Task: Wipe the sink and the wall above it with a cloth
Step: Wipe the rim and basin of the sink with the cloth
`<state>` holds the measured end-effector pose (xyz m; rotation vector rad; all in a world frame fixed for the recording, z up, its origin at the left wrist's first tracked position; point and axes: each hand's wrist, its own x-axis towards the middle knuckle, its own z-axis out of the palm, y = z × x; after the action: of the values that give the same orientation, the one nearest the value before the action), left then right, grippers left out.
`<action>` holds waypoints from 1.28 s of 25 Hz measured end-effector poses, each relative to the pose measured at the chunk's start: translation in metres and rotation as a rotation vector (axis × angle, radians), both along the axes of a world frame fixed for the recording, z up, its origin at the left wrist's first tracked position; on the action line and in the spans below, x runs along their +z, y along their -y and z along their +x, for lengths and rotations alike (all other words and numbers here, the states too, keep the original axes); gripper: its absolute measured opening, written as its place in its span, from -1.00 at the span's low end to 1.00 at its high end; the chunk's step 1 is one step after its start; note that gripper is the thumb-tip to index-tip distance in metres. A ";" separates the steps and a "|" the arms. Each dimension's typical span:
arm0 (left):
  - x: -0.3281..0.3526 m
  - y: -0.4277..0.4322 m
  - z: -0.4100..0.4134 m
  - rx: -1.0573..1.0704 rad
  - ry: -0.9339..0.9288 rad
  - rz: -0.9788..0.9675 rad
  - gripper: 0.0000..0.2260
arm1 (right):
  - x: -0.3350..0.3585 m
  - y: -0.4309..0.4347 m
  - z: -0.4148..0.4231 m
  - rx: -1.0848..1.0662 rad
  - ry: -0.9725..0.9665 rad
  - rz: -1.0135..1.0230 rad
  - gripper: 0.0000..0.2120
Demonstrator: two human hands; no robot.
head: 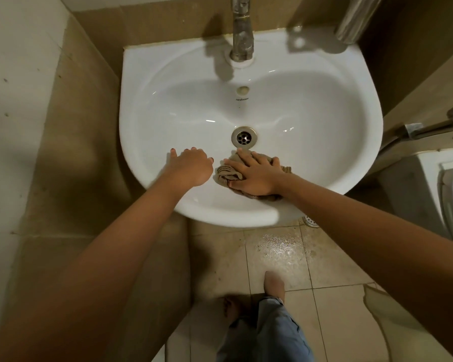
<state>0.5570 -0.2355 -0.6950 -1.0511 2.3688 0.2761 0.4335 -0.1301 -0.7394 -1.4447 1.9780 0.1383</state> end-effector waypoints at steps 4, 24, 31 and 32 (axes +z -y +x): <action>0.015 -0.006 0.021 0.100 -0.061 0.059 -0.66 | 0.026 -0.005 0.030 0.009 0.195 0.015 -0.42; 0.043 -0.101 -0.015 0.068 -0.303 0.286 -0.57 | 0.080 -0.085 -0.023 0.272 0.148 -0.184 -0.47; 0.024 -0.090 -0.016 0.068 -0.170 0.252 -0.66 | 0.078 -0.088 -0.046 0.258 0.046 -0.052 -0.39; 0.018 -0.083 -0.011 0.052 -0.125 0.238 -0.65 | 0.076 -0.083 -0.041 0.257 0.019 0.008 -0.35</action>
<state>0.5460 -0.1526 -0.6769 -1.0072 2.3476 0.6428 0.3928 -0.0472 -0.6631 -1.6846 1.7677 0.2445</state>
